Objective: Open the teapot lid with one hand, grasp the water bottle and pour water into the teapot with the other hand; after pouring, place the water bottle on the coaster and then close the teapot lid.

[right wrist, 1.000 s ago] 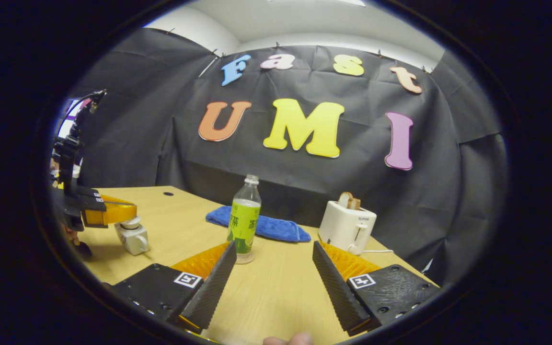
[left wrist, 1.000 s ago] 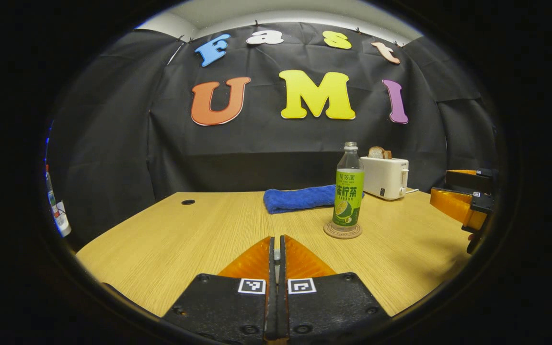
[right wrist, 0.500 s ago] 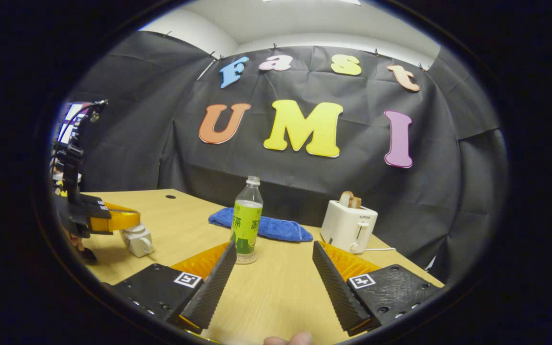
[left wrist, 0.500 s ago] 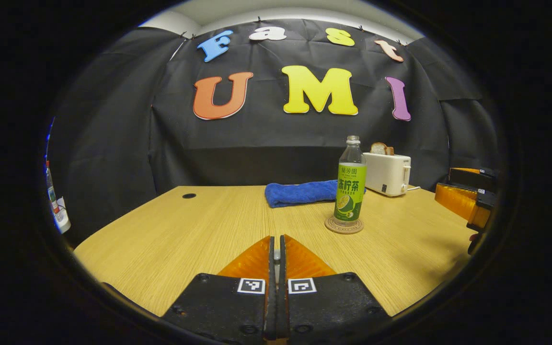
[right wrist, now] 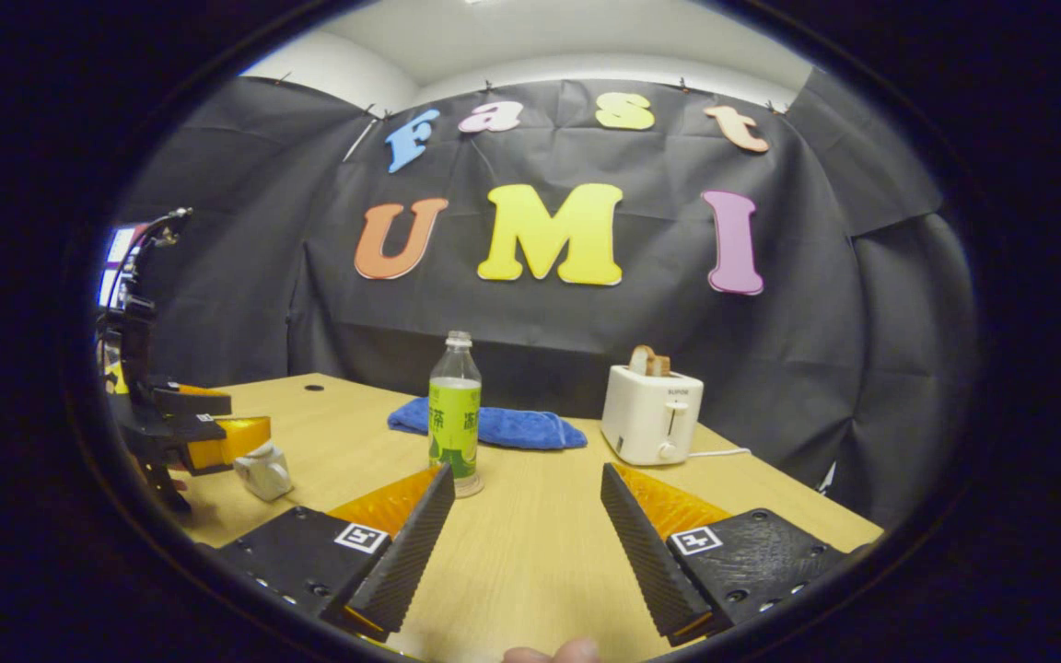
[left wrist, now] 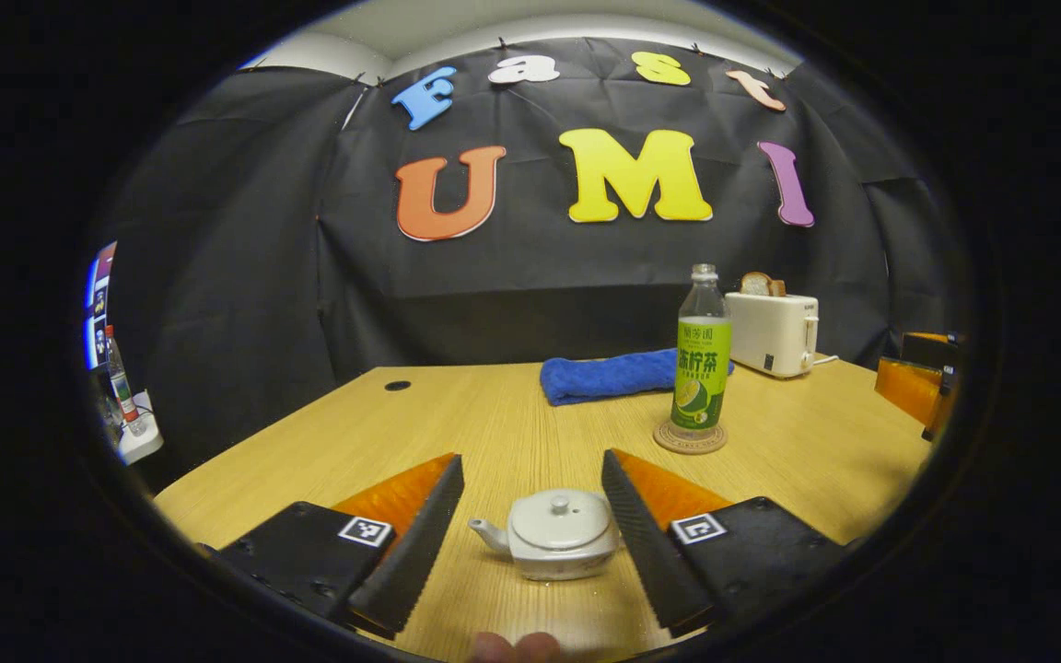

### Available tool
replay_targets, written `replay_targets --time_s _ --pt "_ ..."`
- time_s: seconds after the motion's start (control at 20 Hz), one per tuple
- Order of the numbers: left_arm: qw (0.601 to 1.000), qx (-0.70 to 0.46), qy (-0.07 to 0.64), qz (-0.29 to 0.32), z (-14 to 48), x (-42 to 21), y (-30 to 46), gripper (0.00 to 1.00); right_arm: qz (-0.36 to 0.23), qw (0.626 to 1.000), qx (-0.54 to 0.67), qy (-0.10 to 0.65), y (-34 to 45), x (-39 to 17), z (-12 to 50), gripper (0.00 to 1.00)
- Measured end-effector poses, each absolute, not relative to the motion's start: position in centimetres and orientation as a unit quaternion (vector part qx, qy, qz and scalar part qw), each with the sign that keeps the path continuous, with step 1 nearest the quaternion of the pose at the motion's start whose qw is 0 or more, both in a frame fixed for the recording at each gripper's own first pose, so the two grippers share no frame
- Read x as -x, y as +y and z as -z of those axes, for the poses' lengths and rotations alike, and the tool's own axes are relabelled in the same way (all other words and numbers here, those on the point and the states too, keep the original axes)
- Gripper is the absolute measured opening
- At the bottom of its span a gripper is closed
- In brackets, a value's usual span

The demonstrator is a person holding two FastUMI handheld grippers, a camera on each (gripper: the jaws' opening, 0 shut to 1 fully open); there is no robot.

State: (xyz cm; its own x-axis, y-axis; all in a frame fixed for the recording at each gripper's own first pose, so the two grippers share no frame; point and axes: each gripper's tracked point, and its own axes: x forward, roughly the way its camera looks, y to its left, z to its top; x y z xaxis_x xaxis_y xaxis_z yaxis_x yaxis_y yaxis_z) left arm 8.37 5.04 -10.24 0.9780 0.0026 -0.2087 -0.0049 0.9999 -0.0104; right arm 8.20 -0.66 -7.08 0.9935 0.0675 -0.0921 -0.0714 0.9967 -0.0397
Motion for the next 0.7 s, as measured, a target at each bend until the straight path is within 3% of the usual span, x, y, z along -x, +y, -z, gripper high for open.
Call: replay_targets --time_s 0.05,0.45,0.7 --pt "0.995 0.006 0.101 -0.007 9.5 -8.0 5.2 1.0 -0.032 0.998 0.013 0.052 -1.0 -8.0 7.3 0.95" --pt "0.998 -0.011 0.036 -0.049 0.5 -2.0 7.2 0.99 -0.015 1.0 0.01 0.013 -3.3 -5.1 2.5 0.95" --pt "1.0 -0.003 0.01 -0.025 -2.3 1.3 3.9 0.99 -0.02 1.0 0.016 -0.015 -1.7 -1.3 -1.3 0.96"
